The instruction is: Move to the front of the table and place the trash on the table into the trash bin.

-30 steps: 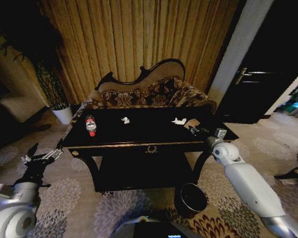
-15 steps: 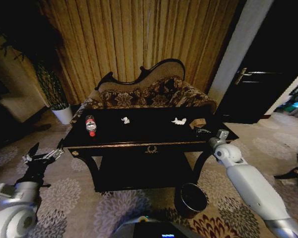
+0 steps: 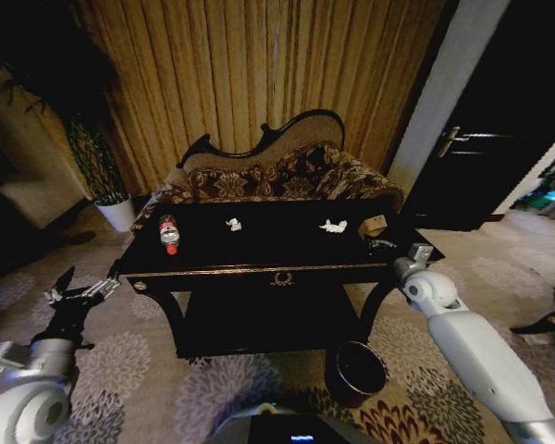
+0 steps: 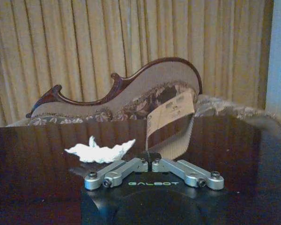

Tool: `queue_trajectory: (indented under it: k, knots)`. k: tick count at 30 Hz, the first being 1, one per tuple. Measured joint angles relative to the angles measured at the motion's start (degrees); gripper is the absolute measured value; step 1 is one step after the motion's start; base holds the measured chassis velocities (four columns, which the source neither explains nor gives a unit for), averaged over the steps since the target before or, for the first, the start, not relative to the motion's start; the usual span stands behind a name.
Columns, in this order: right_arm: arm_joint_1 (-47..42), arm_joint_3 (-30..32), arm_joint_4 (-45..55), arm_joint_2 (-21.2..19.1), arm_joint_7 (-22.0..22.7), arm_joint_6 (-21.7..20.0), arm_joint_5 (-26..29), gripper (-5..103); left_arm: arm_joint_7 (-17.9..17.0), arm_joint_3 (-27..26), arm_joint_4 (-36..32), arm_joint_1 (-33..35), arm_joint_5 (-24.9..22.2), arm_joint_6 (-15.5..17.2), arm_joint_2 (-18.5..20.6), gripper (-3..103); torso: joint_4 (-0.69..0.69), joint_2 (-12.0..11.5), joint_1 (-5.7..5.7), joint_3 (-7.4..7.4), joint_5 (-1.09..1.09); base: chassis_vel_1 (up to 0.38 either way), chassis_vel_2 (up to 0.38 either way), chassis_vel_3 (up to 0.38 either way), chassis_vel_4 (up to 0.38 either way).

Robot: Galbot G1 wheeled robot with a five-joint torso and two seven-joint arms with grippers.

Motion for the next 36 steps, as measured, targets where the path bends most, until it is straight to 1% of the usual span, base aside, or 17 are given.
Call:
queue_trajectory:
  k: [1,5,6,10,11,13,16,21,27,36]
  knots:
    - [-1.3,0.9,1.1,0.0,0.0,1.0,-1.4,0,0.0,0.0,0.1,-0.1,-0.1,0.0,0.1,100,-0.01,0.0,0.0,0.0,0.0,0.0,0.0,0.0,0.0]
    - [-3.5,2.6,3.1,0.4,-0.1,2.6,-2.8,0,0.0,0.0,0.2,-0.3,-0.2,0.0,0.3,100,0.0,0.0,0.0,0.0,0.0,0.0,0.0,0.0,0.0]
    - [-4.8,4.0,4.6,0.7,-0.1,3.0,-3.2,0,0.0,0.1,0.4,-0.4,-0.2,0.0,0.4,100,0.0,0.0,0.0,0.0,0.01,0.0,0.0,0.0,0.0]
    - [-7.6,7.3,8.6,1.1,-0.6,3.1,-2.9,0,0.0,0.1,0.6,-0.7,-0.3,0.0,0.7,100,-0.01,0.0,0.0,0.0,-0.01,0.0,0.0,0.0,0.0]
    - [-9.5,9.4,11.2,1.6,-0.9,2.9,-2.6,0,0.0,0.1,0.7,-0.8,-0.3,0.0,0.8,100,0.0,0.0,0.0,0.0,-0.01,0.0,0.0,0.0,0.0]
    - [-10.2,10.2,12.2,1.8,-1.0,2.7,-2.5,0,0.0,0.2,0.7,-0.8,-0.3,0.0,0.8,100,0.0,0.0,0.0,0.0,-0.01,0.0,0.0,0.0,0.0]
    - [-13.4,13.2,15.5,3.0,-1.3,2.4,-2.4,0,0.1,0.2,0.9,-0.8,-0.3,-0.1,1.0,100,0.0,0.0,0.0,0.0,0.0,0.0,0.0,0.0,0.0]
    - [-15.5,14.9,16.7,4.2,-1.3,3.1,-3.2,0,0.1,0.2,1.0,-0.8,-0.4,-0.1,1.1,100,0.0,0.0,0.0,0.0,0.0,0.0,0.0,0.0,0.0]
    - [-20.6,18.9,18.7,6.3,-2.2,3.3,-3.5,0,0.1,0.5,1.0,-0.7,-0.4,-0.1,1.1,100,-0.01,0.0,0.0,-0.01,0.0,0.0,0.0,0.0,0.0]
    - [-24.0,21.2,20.0,7.7,-2.8,3.3,-3.6,0,0.1,1.4,1.0,-0.9,-0.2,-0.2,1.0,100,-0.01,0.0,0.0,0.0,0.0,0.0,0.0,0.0,0.0]
